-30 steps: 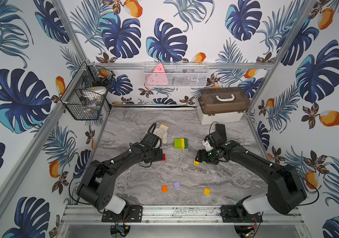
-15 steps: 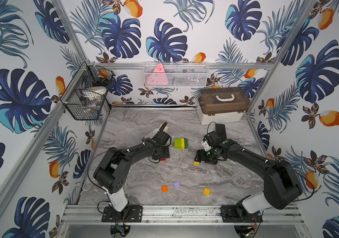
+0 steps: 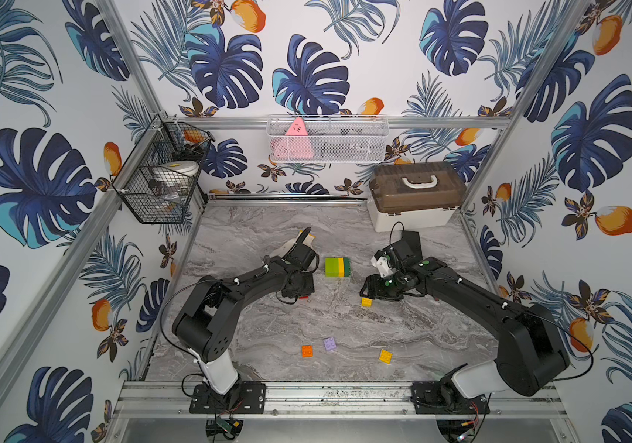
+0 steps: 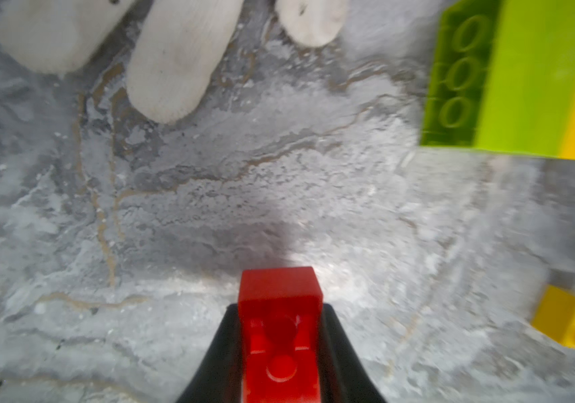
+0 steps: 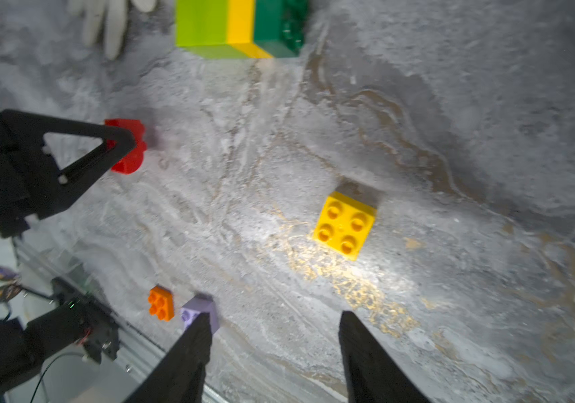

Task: Assemble the number 1 with lego
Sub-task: Pick up the lego brick from the center of the board, then place the lego brick at the center of the board.

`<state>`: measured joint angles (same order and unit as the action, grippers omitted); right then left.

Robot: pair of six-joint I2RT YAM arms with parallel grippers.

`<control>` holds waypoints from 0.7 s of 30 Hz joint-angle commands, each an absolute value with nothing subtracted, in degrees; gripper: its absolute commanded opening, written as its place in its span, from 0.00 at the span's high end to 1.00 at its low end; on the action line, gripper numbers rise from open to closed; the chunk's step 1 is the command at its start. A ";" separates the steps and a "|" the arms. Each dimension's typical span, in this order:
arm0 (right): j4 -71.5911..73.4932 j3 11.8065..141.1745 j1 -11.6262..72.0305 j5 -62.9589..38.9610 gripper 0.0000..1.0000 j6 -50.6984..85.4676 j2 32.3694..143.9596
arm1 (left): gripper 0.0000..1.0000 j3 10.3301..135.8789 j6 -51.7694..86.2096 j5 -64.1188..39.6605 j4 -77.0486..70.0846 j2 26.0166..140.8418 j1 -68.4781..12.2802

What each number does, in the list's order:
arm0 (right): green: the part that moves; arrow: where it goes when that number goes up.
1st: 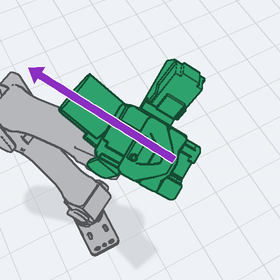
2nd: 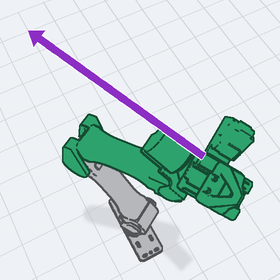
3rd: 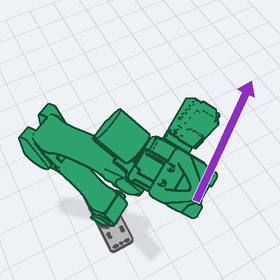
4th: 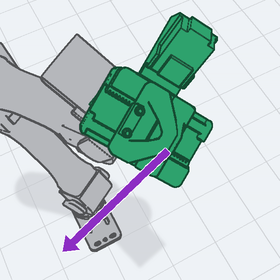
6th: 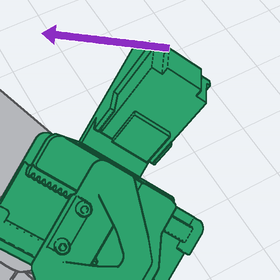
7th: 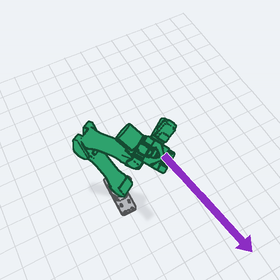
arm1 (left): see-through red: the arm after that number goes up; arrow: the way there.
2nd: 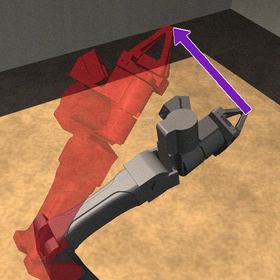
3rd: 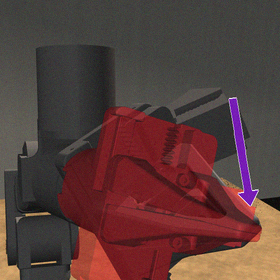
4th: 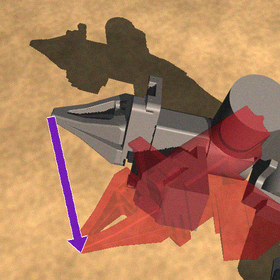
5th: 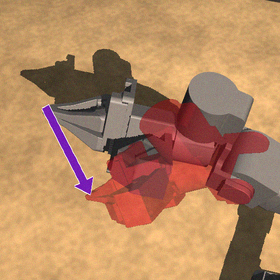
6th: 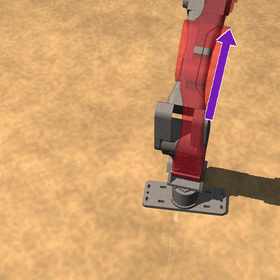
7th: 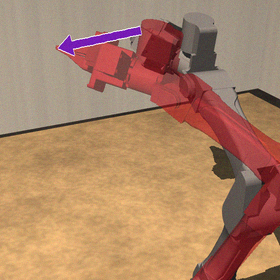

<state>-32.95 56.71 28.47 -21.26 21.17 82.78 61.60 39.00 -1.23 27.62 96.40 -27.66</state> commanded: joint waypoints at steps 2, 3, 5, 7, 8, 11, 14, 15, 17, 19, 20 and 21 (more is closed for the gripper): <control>-17.66 51.33 28.75 -39.27 0.33 15.27 76.26 | 0.75 62.09 40.31 -18.27 24.52 92.06 -25.28; -14.13 49.66 28.75 -40.36 0.32 15.42 74.52 | 0.75 62.14 40.61 -22.46 23.89 91.63 -24.52; -7.51 46.87 28.78 -42.92 0.32 16.25 72.32 | 0.76 61.38 41.67 -30.95 21.11 90.47 -23.51; -3.39 46.02 28.81 -44.69 0.31 18.86 72.23 | 0.76 59.93 43.43 -36.65 17.07 88.91 -22.71; -1.39 46.04 28.78 -46.35 0.31 20.75 72.87 | 0.76 58.73 44.47 -39.15 14.11 88.14 -22.35; 3.58 46.49 28.72 -50.35 0.33 26.66 75.70 | 0.75 55.80 47.96 -43.79 6.21 86.36 -21.55; 8.64 46.41 28.49 -53.12 0.36 33.42 78.53 | 0.75 52.47 52.53 -46.10 -3.09 84.59 -21.26; 10.92 46.09 28.52 -54.04 0.37 35.83 79.26 | 0.76 51.41 54.52 -46.54 -6.33 84.03 -21.18; 15.71 45.15 28.43 -55.33 0.38 40.40 80.28 | 0.77 49.01 58.40 -46.29 -13.67 82.88 -21.08; 19.48 44.52 28.49 -56.23 0.38 44.27 81.14 | 0.78 47.18 62.42 -45.40 -20.17 81.71 -21.01; 20.19 44.50 28.47 -56.25 0.38 45.45 81.41 | 0.78 46.79 63.39 -44.91 -22.08 81.23 -21.00; 21.05 44.39 28.39 -56.12 0.37 47.07 81.64 | 0.78 46.52 64.38 -44.31 -23.46 80.86 -21.01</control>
